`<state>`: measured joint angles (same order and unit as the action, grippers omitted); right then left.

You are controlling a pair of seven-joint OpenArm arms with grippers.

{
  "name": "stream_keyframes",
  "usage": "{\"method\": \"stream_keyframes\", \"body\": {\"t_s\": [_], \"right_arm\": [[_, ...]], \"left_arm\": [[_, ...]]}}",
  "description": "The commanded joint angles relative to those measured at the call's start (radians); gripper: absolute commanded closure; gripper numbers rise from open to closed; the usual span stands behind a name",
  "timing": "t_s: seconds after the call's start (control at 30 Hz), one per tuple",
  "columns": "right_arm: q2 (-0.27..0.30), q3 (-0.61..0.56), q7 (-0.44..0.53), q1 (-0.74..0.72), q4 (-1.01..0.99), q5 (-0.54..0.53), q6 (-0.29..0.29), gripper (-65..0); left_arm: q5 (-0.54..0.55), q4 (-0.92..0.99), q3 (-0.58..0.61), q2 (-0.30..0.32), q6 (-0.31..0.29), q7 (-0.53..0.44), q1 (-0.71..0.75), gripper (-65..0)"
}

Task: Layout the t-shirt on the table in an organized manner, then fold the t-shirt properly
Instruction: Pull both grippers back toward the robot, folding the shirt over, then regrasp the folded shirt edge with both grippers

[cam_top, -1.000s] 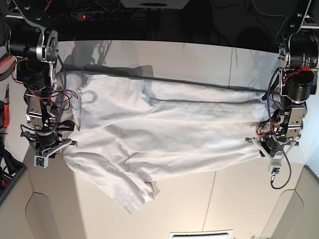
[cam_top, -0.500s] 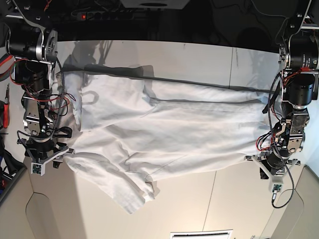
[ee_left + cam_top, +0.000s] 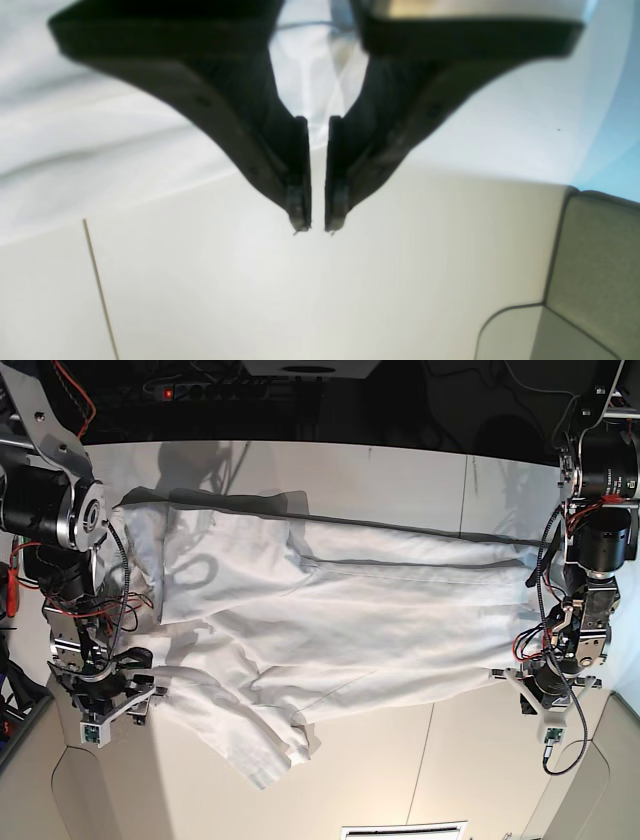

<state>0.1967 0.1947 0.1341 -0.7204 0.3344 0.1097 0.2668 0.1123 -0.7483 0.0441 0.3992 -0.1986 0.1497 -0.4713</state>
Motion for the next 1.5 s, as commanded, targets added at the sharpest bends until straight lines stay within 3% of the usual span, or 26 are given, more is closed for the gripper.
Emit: {"method": "stream_keyframes", "body": {"t_s": [0.0,0.07,0.27,0.33,0.43,0.53,1.23,1.3,1.47], "right_arm": [[-0.002,-0.001,0.023,-0.025,0.011,-0.015,0.035,-31.9],[-0.014,-0.001,0.023,-0.018,0.011,-0.021,0.064,-31.9],[-0.031,-0.001,0.024,0.01,0.011,-0.016,0.062,-31.9],[-0.031,-0.001,0.027,0.015,0.011,-0.008,0.038,-31.9],[-0.031,-0.001,0.038,0.017,0.011,-0.008,-0.027,-31.9],[-0.031,-0.001,0.074,0.017,0.011,-0.009,-0.047,-31.9],[-0.028,0.0,0.102,0.106,0.01,-0.013,-0.08,-31.6],[-0.028,0.0,0.102,0.103,0.01,-0.013,-0.08,-26.7],[-0.028,0.0,0.103,0.1,0.011,-0.011,-0.076,-4.0]], "left_arm": [[0.003,-0.018,-0.003,0.016,0.004,-0.018,-0.029,-6.1],[0.003,-0.018,-0.003,0.016,0.004,-0.018,-0.03,-6.1],[0.002,-0.018,-0.003,0.016,0.004,-0.017,-0.029,-6.1],[0.002,-0.018,-0.003,0.016,0.004,-0.017,-0.029,-6.8],[0.002,-0.018,-0.003,0.016,0.004,-0.018,-0.029,-13.5],[0.002,-0.018,-0.003,0.016,0.004,-0.018,-0.029,-16.7],[0.003,-0.018,-0.003,0.01,0.004,-0.018,-0.029,-16.7],[0.003,-0.018,-0.003,0.003,0.005,-0.018,-0.029,-16.7],[0.002,-0.018,-0.003,0.0,0.005,-0.019,-0.031,-16.7]]}}
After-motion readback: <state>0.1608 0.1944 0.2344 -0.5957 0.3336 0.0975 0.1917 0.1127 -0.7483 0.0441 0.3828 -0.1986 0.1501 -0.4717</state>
